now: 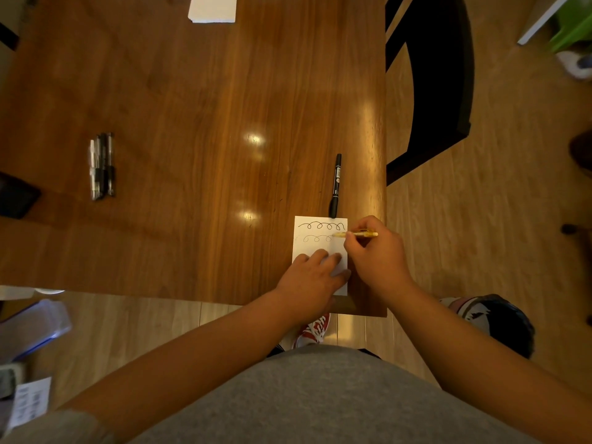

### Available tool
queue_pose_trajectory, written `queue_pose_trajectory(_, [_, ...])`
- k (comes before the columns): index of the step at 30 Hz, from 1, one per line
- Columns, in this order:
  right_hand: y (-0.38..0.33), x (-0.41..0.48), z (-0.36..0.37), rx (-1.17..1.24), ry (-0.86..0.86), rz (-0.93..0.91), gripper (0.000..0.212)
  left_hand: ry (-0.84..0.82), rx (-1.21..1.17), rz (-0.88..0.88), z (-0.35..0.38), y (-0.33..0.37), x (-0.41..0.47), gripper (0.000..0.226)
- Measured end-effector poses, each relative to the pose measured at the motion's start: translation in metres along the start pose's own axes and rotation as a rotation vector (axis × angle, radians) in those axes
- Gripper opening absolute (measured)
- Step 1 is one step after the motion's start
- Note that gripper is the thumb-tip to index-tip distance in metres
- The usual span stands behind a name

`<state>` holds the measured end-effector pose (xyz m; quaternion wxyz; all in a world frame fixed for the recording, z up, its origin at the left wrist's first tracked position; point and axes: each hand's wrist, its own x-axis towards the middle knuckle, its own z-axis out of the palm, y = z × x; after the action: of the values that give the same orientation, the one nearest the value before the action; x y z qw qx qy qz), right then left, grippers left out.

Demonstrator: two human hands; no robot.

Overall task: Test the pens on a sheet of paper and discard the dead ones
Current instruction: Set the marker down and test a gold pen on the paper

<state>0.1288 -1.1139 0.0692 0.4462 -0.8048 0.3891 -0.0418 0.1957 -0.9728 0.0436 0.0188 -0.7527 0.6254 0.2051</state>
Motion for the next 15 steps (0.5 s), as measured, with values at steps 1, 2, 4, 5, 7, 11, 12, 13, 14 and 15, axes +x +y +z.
queue_pose_trajectory(1, [0.001, 0.000, -0.001, -0.012, 0.007, 0.003, 0.009, -0.002, -0.001, -0.003, -0.001, 0.000, 0.001, 0.061])
queue_pose_trajectory(2, [0.003, 0.001, -0.002, -0.018, 0.010, 0.006, 0.009, -0.004, 0.002, -0.004, -0.002, 0.001, 0.001, 0.060])
queue_pose_trajectory(4, [0.005, 0.000, -0.003, -0.015, 0.009, 0.011, 0.009, -0.010, 0.007, -0.006, -0.003, 0.001, 0.001, 0.061])
queue_pose_trajectory(5, [0.006, 0.000, -0.004, -0.014, 0.010, 0.012, 0.009, -0.011, 0.006, -0.008, -0.004, 0.001, 0.001, 0.061])
queue_pose_trajectory(7, [0.008, -0.001, -0.006, -0.015, 0.015, 0.009, 0.009, -0.004, -0.011, -0.013, -0.007, 0.001, 0.002, 0.060])
queue_pose_trajectory(11, [0.010, -0.003, -0.009, -0.031, 0.019, -0.005, 0.008, 0.019, -0.038, -0.022, -0.010, 0.001, 0.004, 0.057])
queue_pose_trajectory(12, [0.011, -0.004, -0.009, -0.034, 0.019, -0.005, 0.008, 0.021, -0.029, -0.019, -0.010, 0.001, 0.004, 0.056])
queue_pose_trajectory(13, [0.011, -0.005, -0.010, -0.039, 0.018, -0.003, 0.008, 0.024, -0.024, -0.017, -0.010, 0.001, 0.005, 0.054])
queue_pose_trajectory(14, [0.012, -0.005, -0.010, -0.043, 0.016, -0.002, 0.008, 0.030, -0.027, -0.017, -0.009, 0.001, 0.005, 0.053])
queue_pose_trajectory(15, [0.013, -0.006, -0.010, -0.044, 0.012, -0.005, 0.007, 0.038, -0.036, -0.017, -0.008, 0.002, 0.005, 0.051])
